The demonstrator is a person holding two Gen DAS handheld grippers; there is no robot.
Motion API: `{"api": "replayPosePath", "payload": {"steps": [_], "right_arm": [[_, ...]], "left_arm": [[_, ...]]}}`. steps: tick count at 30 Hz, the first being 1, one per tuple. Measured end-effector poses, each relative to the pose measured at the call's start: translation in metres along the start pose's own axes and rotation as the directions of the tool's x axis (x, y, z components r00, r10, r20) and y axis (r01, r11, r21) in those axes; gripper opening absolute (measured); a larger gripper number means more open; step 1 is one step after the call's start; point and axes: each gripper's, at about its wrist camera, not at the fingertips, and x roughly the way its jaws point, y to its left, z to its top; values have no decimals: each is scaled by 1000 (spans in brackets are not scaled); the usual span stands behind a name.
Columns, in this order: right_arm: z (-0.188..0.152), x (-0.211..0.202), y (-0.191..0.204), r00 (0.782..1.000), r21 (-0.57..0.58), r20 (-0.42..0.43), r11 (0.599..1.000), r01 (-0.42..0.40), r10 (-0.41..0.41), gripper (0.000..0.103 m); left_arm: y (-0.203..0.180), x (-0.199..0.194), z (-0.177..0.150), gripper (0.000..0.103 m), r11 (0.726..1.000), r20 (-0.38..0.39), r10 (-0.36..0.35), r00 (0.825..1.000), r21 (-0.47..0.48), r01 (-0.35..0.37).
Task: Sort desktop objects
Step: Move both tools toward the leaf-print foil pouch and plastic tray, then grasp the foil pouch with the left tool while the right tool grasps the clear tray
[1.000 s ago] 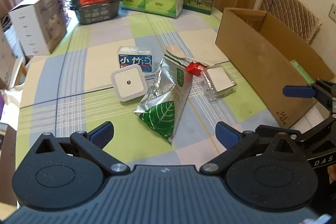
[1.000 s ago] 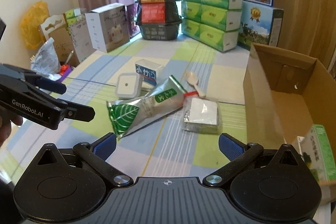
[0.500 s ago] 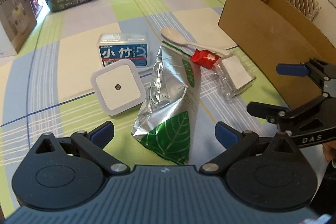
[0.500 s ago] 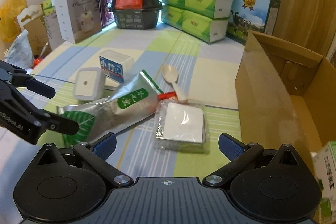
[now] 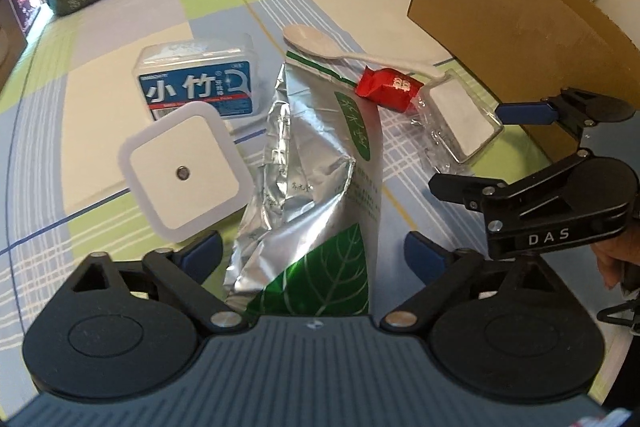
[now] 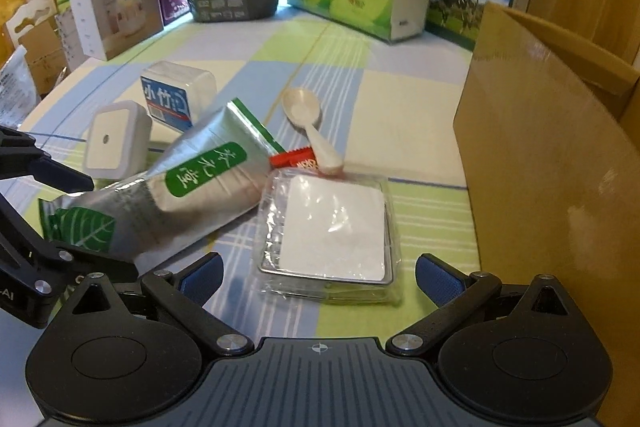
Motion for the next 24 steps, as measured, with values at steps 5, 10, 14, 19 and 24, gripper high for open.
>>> {"api": "replayPosePath", "payload": {"steps": [5, 10, 14, 19, 24], "right_arm": [[-4, 4, -3, 1000, 25, -20, 1000, -13, 13, 77], [-9, -8, -2, 999, 41, -31, 999, -33, 34, 67], [-22, -27, 8, 997, 48, -55, 998, -48, 51, 66], [-46, -65, 21, 996, 53, -74, 997, -49, 53, 66], [-74, -100, 24, 992, 98, -97, 992, -75, 85, 66]], "left_arm": [[-8, 5, 2, 71, 1000, -23, 14, 1000, 15, -13], [-18, -6, -6, 55, 1000, -10, 23, 1000, -5, -23], [-26, -20, -20, 49, 998, -19, 0, 1000, -65, -1], [-47, -46, -48, 45, 994, -42, 4, 999, -111, -9], [-69, -75, -82, 44, 987, -63, -9, 998, -162, -1]]}}
